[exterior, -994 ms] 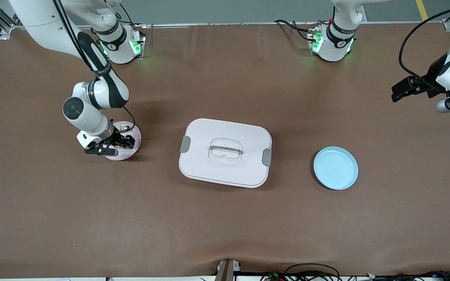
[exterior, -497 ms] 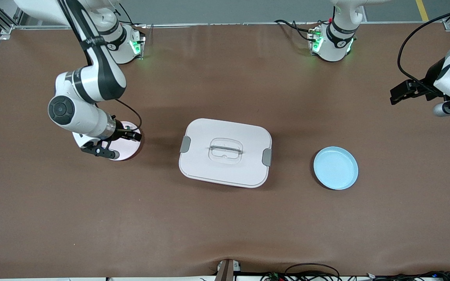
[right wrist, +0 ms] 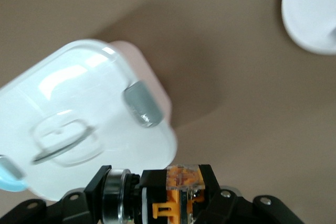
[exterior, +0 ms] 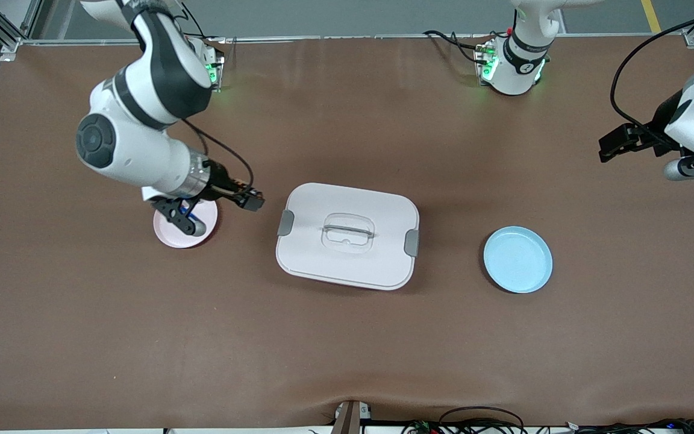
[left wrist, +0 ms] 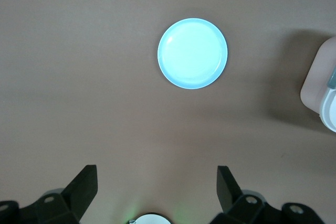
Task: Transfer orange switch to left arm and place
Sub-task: 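Lift the switch with the right gripper and carry it over the box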
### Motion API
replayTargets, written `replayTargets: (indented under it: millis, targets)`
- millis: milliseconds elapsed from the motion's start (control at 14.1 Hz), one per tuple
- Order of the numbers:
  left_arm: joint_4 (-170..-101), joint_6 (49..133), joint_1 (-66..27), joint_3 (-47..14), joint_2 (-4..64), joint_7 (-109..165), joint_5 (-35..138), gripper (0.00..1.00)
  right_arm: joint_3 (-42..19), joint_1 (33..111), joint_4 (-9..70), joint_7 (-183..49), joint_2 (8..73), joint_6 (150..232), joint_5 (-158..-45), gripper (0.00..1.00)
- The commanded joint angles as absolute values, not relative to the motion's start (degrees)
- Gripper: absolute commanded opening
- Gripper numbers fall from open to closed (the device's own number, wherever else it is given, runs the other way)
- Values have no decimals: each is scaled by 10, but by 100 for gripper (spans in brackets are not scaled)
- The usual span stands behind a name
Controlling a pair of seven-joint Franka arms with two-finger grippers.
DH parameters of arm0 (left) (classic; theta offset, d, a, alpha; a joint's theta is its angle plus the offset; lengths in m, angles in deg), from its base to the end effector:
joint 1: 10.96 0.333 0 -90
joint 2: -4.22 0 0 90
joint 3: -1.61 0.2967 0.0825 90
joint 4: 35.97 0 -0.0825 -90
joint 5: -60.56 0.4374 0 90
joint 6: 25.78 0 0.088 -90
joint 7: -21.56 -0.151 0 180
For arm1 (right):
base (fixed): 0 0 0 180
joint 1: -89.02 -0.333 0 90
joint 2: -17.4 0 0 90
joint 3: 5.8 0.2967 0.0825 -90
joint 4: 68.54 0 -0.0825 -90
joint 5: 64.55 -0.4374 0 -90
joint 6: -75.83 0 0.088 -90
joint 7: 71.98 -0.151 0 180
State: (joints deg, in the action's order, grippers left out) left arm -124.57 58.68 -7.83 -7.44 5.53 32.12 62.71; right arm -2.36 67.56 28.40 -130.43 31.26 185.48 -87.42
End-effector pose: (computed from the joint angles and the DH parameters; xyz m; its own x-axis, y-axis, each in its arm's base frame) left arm 0.5972 -0.0551 0.5525 0.9926 0.0845 -0.0868 0.0803 -0.9955 -0.0507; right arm 0.5969 0.3233 0.3795 0.7198 -0.6023 -0.3451 -0.6771 -0.7188 -0.1576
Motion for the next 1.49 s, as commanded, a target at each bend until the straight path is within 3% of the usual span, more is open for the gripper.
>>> replayTargets:
  millis: [0, 284, 497, 994, 1419]
  targets:
    - [-1239, 590, -77, -78, 56, 311, 628, 100, -28, 634, 179, -1443, 387, 1847, -891, 0]
    - [-1239, 590, -77, -79, 55, 311, 622, 100, -28, 584, 52, -1615, 478, 1853, -892, 0]
    - [-1239, 590, -81, -80, 56, 313, 617, 100, -28, 553, -7, -1718, 525, 1920, -911, 0]
    - [-1242, 604, -100, -88, 73, 319, 549, 100, -27, 508, -56, -1854, 561, 2059, -995, 0]
    - [-1275, 726, -111, -121, 80, 311, 456, 100, -7, 495, -67, -1943, 562, 2084, -1013, 0]
